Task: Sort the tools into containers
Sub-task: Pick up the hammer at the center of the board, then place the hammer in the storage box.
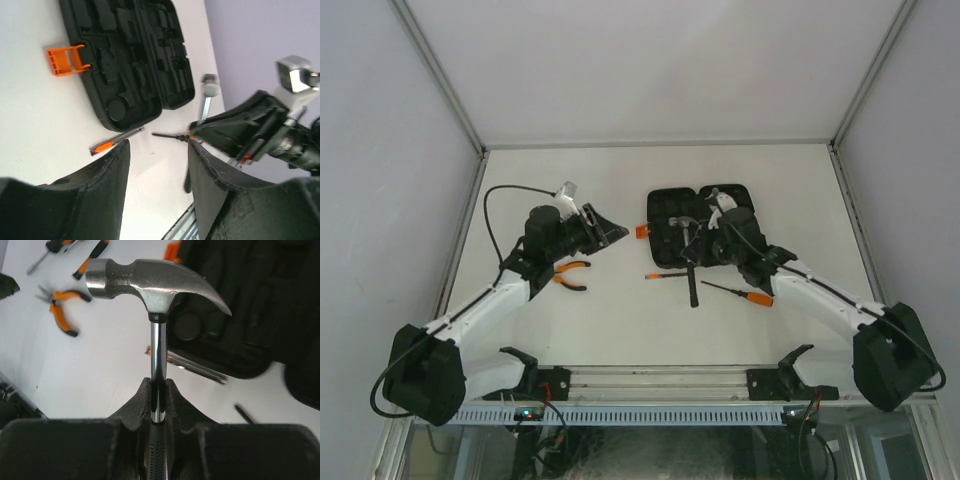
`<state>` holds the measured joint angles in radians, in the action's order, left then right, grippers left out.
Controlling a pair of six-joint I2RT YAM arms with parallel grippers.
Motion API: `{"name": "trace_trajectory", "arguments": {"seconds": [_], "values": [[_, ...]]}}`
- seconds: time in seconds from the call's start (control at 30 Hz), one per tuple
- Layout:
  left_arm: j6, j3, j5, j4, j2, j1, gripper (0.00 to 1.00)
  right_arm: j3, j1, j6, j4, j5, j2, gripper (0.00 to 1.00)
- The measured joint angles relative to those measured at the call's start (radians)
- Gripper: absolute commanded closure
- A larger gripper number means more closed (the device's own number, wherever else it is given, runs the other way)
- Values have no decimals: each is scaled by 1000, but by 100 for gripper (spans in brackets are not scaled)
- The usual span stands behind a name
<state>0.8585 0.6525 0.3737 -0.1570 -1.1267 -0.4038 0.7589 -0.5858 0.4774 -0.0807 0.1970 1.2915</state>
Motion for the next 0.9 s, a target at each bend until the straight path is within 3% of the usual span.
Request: {"name": "trace_trajectory", "arguments": {"seconds": [0.23,0.43,0.63,0.9], "values": [[-81,179,-71,142,-209,-24,47,-53,156,6,-105,-46,-192,100],[-151,411,-174,289,-419,-103,51,-92,205,5,-176,-58,-316,100],[-193,564,-278,441,-618,-177,53,-117,241,5,-219,-56,-361,100],[-200,647,-336,540,-740,-210,54,-132,270,-2,-238,-37,-397,100]]}}
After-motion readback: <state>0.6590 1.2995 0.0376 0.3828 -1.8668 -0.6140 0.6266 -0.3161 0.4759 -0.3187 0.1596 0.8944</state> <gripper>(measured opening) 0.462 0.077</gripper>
